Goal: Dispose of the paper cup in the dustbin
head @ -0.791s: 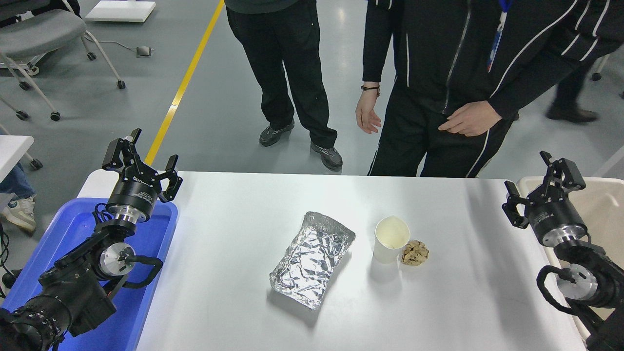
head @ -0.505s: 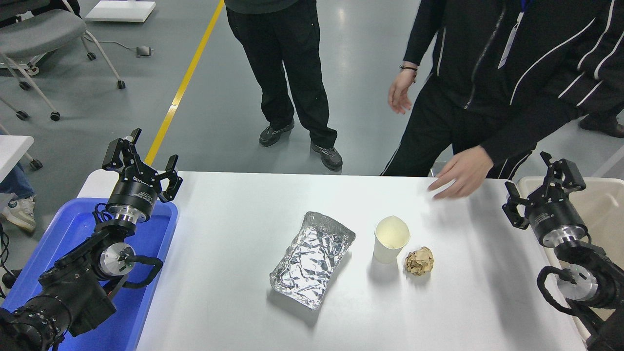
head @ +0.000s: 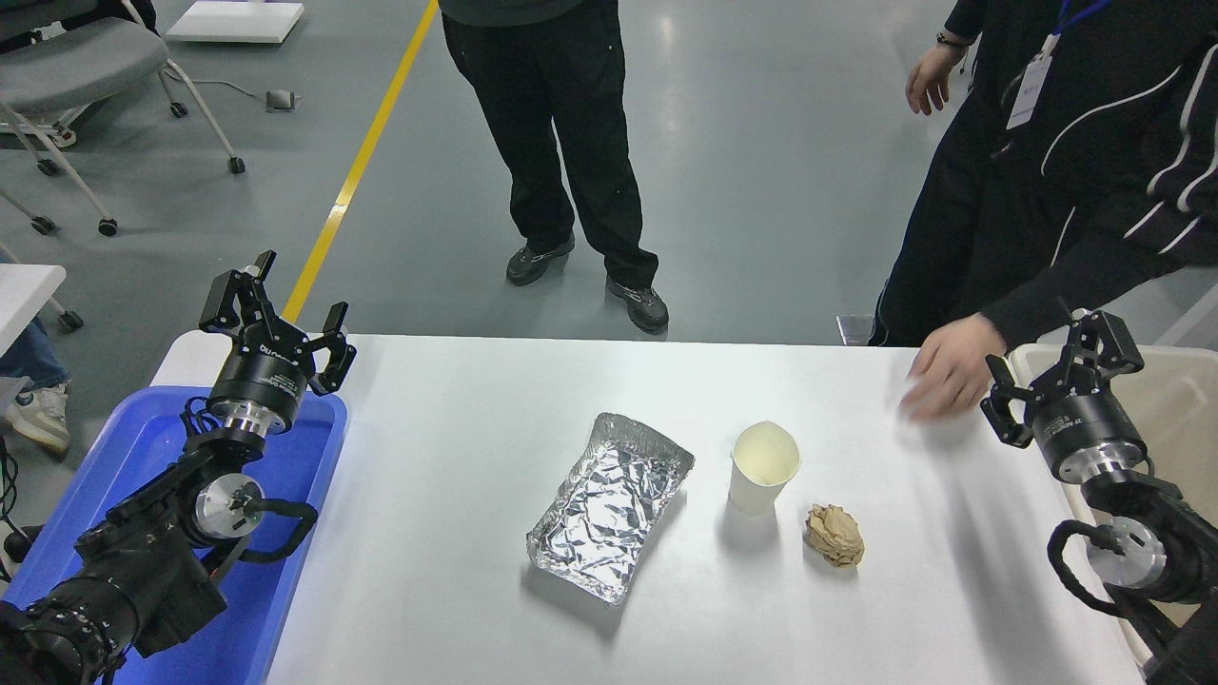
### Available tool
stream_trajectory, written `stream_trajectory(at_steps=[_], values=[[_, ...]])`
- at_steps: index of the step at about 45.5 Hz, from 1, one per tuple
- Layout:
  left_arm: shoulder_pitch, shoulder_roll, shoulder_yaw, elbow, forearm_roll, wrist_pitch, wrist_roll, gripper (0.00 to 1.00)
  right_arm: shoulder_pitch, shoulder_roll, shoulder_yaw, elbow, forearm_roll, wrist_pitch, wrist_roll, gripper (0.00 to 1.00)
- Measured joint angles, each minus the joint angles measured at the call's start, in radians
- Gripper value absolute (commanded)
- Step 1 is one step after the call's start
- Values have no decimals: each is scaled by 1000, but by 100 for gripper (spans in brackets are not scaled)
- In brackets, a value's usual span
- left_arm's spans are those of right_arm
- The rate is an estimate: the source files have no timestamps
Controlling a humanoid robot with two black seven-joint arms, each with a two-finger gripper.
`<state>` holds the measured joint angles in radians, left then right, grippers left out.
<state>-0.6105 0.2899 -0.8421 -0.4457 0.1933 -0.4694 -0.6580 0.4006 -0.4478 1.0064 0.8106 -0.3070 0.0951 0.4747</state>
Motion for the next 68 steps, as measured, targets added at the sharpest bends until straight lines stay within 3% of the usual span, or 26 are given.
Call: stream_trajectory(at_steps=[23, 55, 68], values=[[0, 0, 0, 0, 0, 0, 0, 100, -11, -41, -12, 2, -1, 0, 76, 99], [0, 0, 0, 0, 0, 0, 0, 100, 2, -41, -14, -2, 3, -2, 87, 99], [0, 0, 0, 0, 0, 0, 0, 100, 72, -57, -41, -24, 2, -8, 86, 99]])
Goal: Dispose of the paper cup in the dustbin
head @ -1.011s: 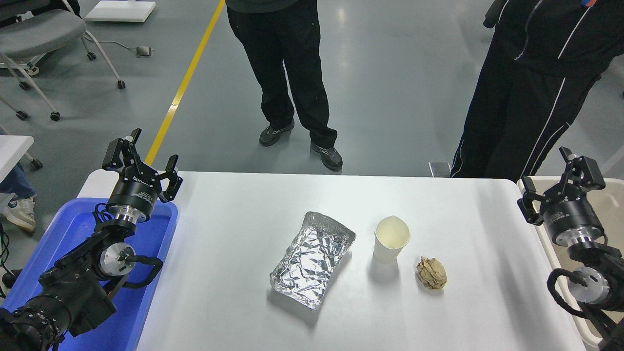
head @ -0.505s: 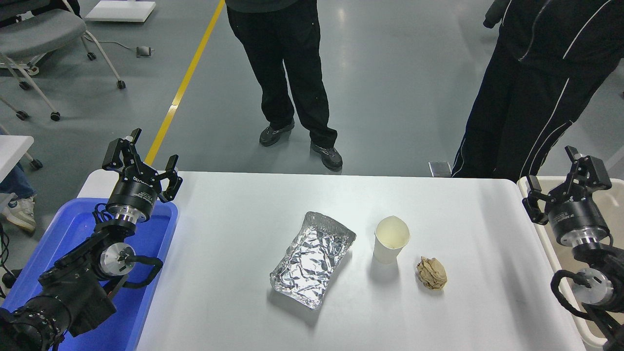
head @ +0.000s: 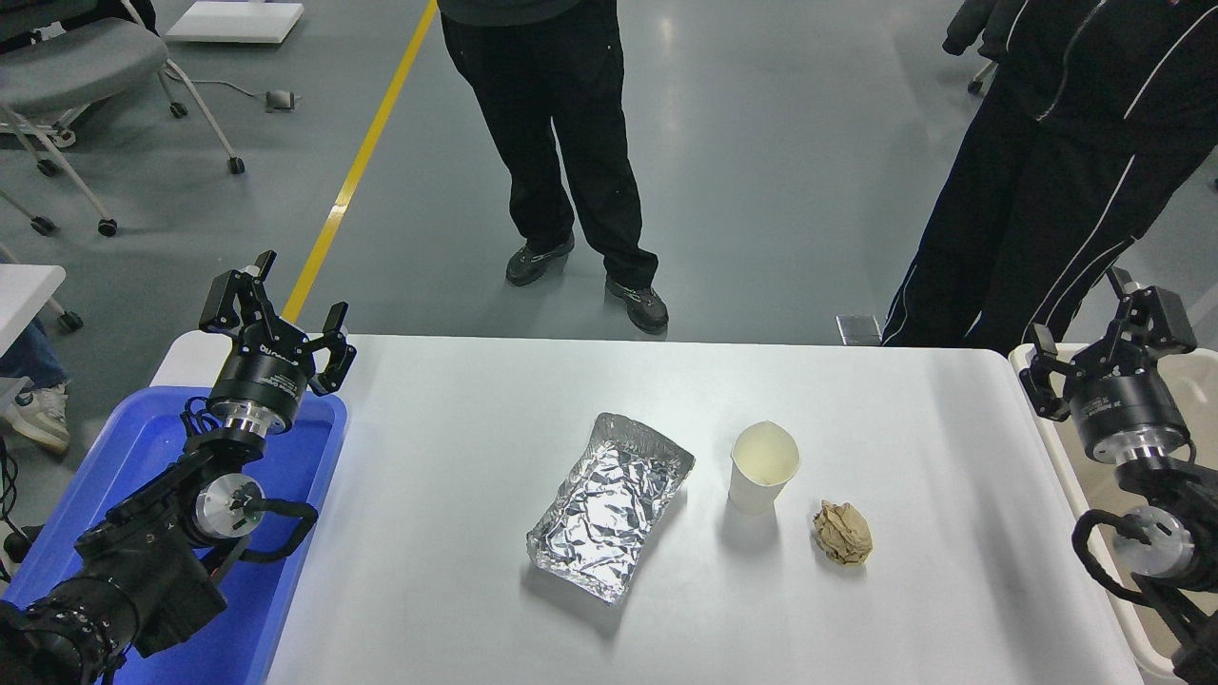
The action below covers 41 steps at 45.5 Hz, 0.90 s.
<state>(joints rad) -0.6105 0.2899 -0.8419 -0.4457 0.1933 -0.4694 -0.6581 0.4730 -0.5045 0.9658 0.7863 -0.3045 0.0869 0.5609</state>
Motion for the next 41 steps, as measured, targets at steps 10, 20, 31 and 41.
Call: stream_trajectory(at_steps=[10, 20, 31, 41], values=[[0, 0, 0, 0, 0, 0, 0, 100, 129, -58, -192, -61, -2, -13, -2, 99], [0, 0, 0, 0, 0, 0, 0, 100, 333, -131, -563, -99, -5, -33, -4, 99], [0, 0, 0, 0, 0, 0, 0, 100, 633, -157, -1116, -94, -27, -31, -6, 99], [0, 0, 0, 0, 0, 0, 0, 100, 844, -119, -1484, -68, -186, -8, -7, 99]])
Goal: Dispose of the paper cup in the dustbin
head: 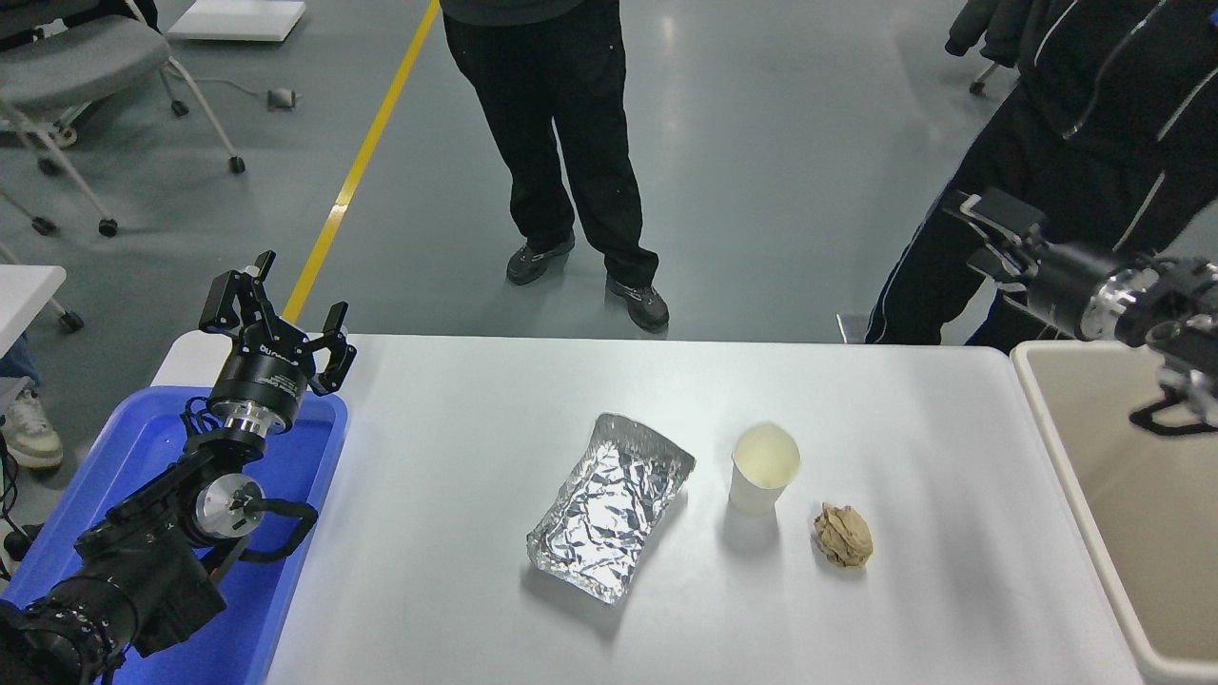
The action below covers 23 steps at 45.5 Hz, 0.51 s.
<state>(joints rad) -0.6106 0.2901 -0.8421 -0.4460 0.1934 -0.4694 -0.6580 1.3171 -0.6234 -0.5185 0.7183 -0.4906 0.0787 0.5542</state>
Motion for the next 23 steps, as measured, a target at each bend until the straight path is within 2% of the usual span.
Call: stream_trajectory(at_steps=[14, 23], values=[[0, 0, 0, 0, 0, 0, 0, 100, 191, 81, -196, 108, -354, 85, 1, 99], [0, 0, 0, 0, 0, 0, 0, 100, 237, 207, -297, 125, -448, 108, 0, 99]])
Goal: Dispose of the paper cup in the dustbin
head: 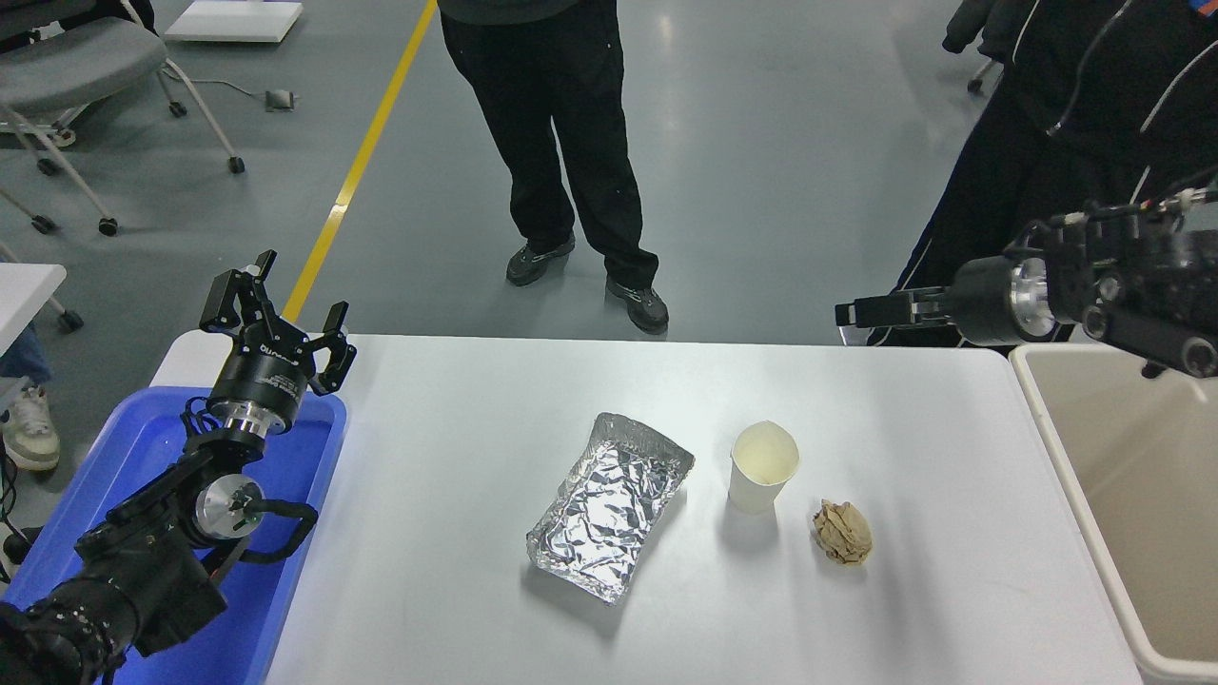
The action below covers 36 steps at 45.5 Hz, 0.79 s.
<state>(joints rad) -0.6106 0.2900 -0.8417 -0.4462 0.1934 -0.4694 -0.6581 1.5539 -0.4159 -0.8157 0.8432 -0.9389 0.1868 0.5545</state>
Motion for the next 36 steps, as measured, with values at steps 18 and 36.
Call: stream_trajectory(at_steps=[18, 36], values=[[0, 0, 0, 0, 0, 0, 0, 100, -46, 174, -122, -65, -44, 10, -2, 99], [0, 0, 0, 0, 0, 0, 0, 100, -160, 233, -135, -170, 89, -1, -13, 99]])
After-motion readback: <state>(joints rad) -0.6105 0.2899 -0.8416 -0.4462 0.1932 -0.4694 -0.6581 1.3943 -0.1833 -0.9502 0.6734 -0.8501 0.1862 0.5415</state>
